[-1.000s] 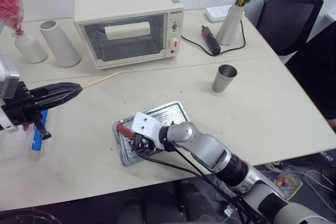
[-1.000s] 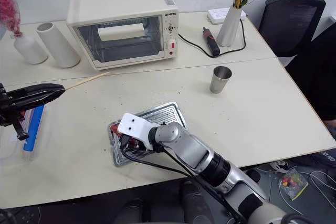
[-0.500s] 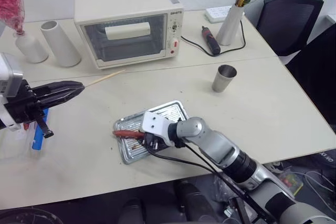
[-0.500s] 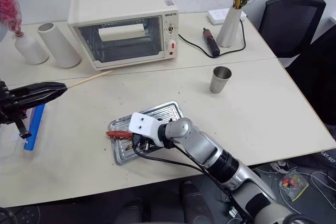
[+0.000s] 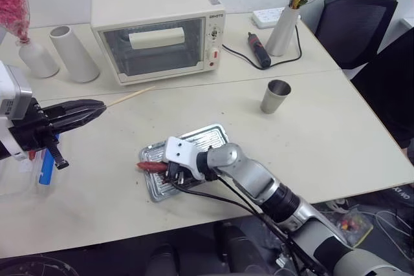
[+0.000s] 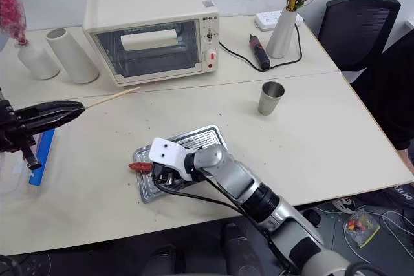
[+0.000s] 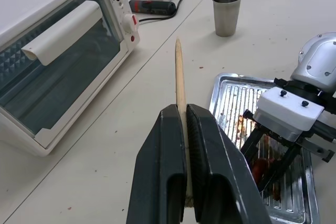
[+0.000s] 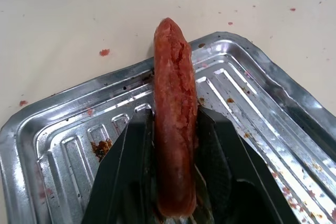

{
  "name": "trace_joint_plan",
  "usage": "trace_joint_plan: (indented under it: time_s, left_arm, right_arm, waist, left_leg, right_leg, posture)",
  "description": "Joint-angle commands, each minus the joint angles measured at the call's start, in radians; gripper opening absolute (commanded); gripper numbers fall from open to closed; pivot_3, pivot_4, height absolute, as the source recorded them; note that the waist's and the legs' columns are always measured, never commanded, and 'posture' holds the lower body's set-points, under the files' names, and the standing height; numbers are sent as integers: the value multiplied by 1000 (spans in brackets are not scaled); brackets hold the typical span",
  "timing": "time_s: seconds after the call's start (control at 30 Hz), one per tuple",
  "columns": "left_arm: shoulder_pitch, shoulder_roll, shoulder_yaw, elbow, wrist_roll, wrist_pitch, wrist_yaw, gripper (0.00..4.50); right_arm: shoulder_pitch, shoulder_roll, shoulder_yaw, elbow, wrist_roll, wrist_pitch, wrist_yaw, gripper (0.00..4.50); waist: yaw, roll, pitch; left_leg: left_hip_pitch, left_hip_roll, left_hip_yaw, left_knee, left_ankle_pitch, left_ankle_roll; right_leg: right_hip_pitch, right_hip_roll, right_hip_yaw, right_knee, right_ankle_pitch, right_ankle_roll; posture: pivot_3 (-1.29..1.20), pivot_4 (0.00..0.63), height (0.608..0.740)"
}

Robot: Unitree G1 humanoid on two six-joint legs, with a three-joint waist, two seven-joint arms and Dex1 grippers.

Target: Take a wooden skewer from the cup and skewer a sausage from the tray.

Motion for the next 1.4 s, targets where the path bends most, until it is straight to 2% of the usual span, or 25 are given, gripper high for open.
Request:
trace_joint_plan:
  time_s: [0.03, 0.37, 0.53, 0.7, 0.97, 1.07, 1.17, 1.27, 1.4]
  left_arm:
    - [-8, 3, 28, -12, 1, -10, 10, 0]
    - [-15, 5, 17, -10, 4, -15, 18, 0]
    - [-15, 4, 15, -12, 5, -15, 19, 0]
    - [-15, 1, 6, -12, 6, -19, 17, 0]
    - [-58, 9, -112, 3, -17, -40, -39, 0]
    - [-81, 17, -179, -11, -30, -42, -76, 0]
    - [-78, 24, -201, -25, -40, -36, -115, 0]
    - [-73, 34, -198, -34, -51, -24, -144, 0]
    - [-68, 43, -188, -53, -72, -8, -166, 0]
  right_arm:
    - [-19, 43, -17, 25, -4, -29, -2, 1316]
    - [-53, 92, -36, 97, -29, -61, 6, 1316]
    - [-50, 92, -35, 99, -38, -71, 11, 227]
    - [-40, 74, -51, 45, -27, -38, 31, 152]
    - [-88, -177, -159, -205, 67, 70, 234, 152]
    - [-111, -341, -236, -238, 121, 60, 365, 152]
    - [-128, -454, -302, -260, 193, 85, 457, 152]
    - [-134, -540, -348, -267, 234, 99, 515, 152]
    - [-144, -599, -383, -280, 273, 139, 543, 152]
  waist:
    - [-1, 0, 0]
    - [-20, -1, -1]
    - [-24, -1, -1]
    - [-23, -1, -1]
    - [-15, -1, -1]
    - [-13, 0, 0]
    - [-10, 0, 0]
    - [-18, 0, 0]
    - [-19, 0, 0]
  left_leg:
    - [0, 0, 0, 0, 0, 0]
    - [0, 0, -2, 0, 2, -3]
    - [0, 0, -3, 0, 2, -3]
    - [0, 0, -3, 0, 2, -3]
    - [-1, -1, -11, 0, 2, -3]
    - [-1, -1, -13, 0, 2, -3]
    - [-1, -1, -14, 0, 2, -2]
    - [-1, -1, -13, 0, 1, -2]
    - [0, -1, -14, 0, 2, -1]
  right_leg:
    - [0, 0, 0, 0, 0, 0]
    - [0, 0, -1, 4, 0, -1]
    - [0, 0, -2, 4, -1, -2]
    - [0, 0, -2, 4, -1, -2]
    - [1, -1, -3, 3, -1, -1]
    - [1, 0, -3, 2, -1, -1]
    - [2, 0, -4, 2, -1, -2]
    - [1, 1, -3, 2, -1, -2]
    - [1, 2, -3, 3, -1, -2]
  posture:
    - [0, 150, 740]
    - [0, 150, 740]
    - [0, 150, 740]
    - [0, 150, 740]
    - [0, 150, 740]
    - [0, 150, 740]
    - [0, 150, 740]
    - [0, 150, 740]
    - [0, 150, 740]
